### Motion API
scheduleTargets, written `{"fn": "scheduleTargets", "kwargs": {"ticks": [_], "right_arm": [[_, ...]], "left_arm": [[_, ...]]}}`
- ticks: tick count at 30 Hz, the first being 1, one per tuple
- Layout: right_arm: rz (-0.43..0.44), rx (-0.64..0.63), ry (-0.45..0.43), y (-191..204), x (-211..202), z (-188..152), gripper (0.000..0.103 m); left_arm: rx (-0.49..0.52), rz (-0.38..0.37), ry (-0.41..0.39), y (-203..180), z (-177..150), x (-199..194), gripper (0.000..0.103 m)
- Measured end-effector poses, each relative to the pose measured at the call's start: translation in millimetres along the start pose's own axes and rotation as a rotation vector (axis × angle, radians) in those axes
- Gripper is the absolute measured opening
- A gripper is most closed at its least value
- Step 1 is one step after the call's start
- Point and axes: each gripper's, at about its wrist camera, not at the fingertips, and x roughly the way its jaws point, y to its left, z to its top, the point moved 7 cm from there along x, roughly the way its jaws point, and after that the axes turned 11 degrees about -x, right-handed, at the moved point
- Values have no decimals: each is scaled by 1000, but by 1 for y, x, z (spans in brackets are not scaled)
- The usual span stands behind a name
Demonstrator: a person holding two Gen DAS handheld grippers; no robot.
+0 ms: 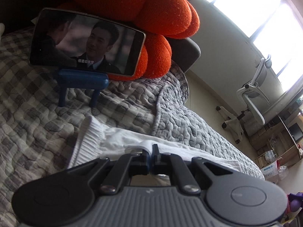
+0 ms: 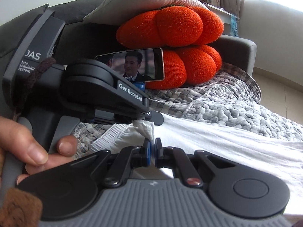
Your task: Fold clothes
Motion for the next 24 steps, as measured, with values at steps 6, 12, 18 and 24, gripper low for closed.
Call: {"fn": "scheduleTargets", "kwargs": {"ticks": [6,12,18,24], "right_arm": [[26,-13,6,13,12,5,4],[37,-23,27,19,22,4,4],[47,-26,50,24,31,-2,5],[50,-34,65,26,36,-4,5]], "left_arm": [[-25,6,-28,15,7,-8,2],[-33,15,-33,23,11,-9,2],[-14,45,-33,26,11,-8,2],[-10,72,-41,34,14,-9,2]]}}
